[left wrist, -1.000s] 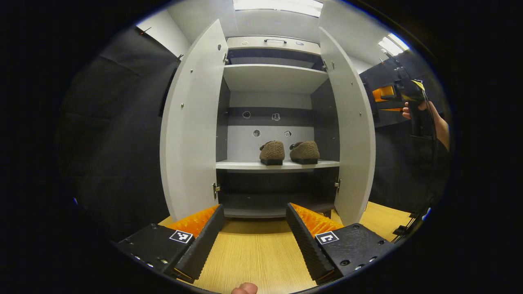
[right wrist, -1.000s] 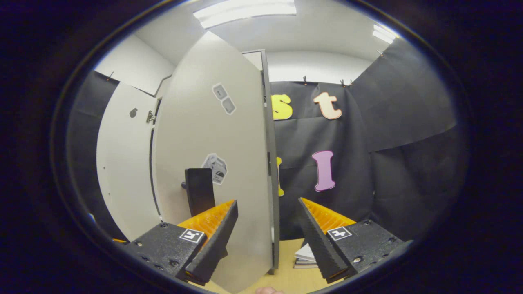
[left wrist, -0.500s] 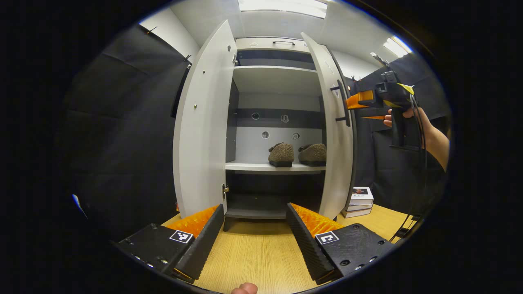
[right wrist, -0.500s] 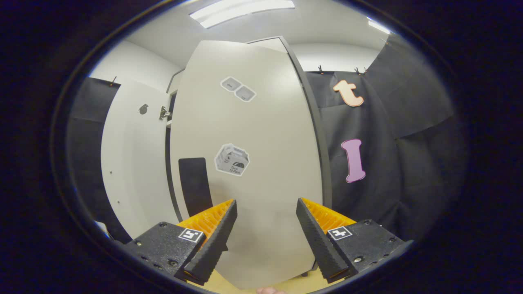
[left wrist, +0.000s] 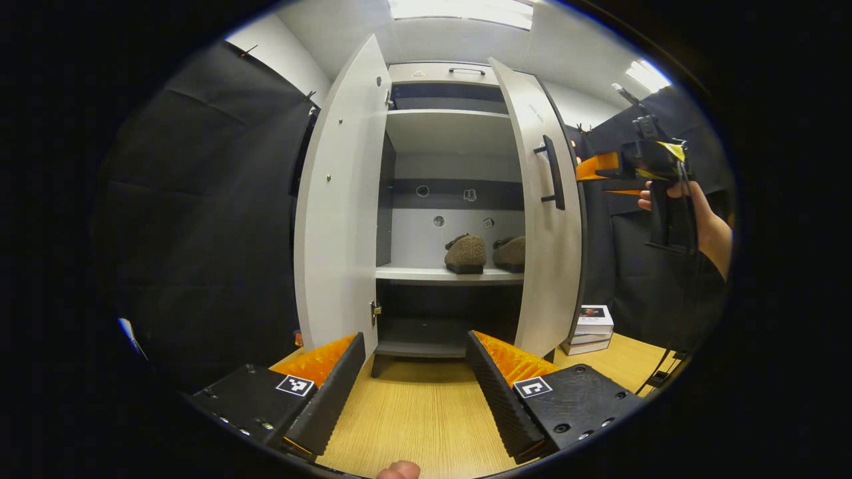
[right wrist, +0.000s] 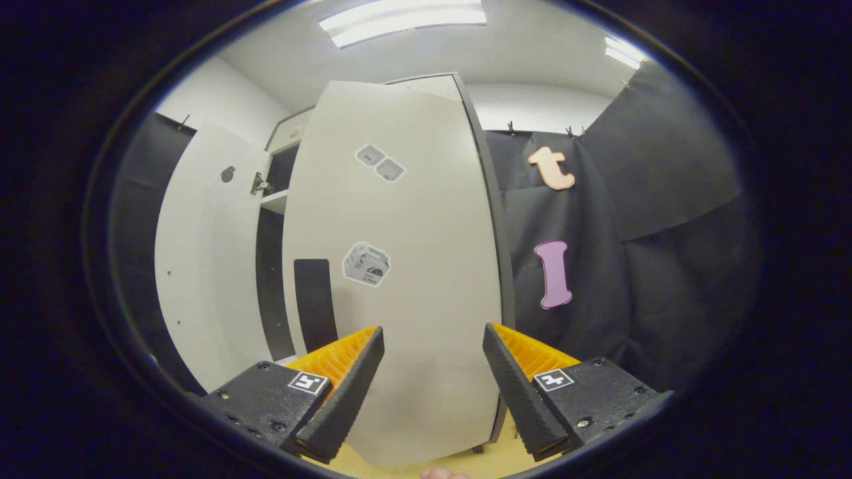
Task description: Grab one shoe with the right hand and put it into the shoe cabinet, grab the other shoe with the left hand and put it into the shoe cabinet; then close the right door with the right hand and the left door with the left hand.
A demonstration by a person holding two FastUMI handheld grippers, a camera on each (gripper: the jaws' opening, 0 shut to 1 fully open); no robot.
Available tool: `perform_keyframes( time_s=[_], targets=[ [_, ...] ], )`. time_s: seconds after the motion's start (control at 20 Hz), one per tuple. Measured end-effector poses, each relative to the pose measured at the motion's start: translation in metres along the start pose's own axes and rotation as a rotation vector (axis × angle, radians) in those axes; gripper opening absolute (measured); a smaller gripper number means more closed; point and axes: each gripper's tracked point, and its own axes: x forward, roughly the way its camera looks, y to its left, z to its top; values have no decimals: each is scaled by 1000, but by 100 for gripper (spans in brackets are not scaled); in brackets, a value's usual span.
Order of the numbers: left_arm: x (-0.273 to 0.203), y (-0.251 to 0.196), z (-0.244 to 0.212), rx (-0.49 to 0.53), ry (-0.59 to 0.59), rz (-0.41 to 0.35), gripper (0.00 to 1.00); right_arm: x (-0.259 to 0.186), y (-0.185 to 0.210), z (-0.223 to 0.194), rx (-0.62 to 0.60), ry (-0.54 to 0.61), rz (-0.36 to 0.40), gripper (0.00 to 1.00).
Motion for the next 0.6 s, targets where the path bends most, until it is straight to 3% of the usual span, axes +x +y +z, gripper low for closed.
perform_keyframes(
  time_s=[0.35, 0.6],
  targets=[
    [3, -10, 7, -5, -10, -28, 93, -75, 5, -36, -136, -24, -99, 98],
    [3, -25, 11, -38, -5, -70, 93, -120, 18, -104, -165, 42, -158, 98]
  ],
)
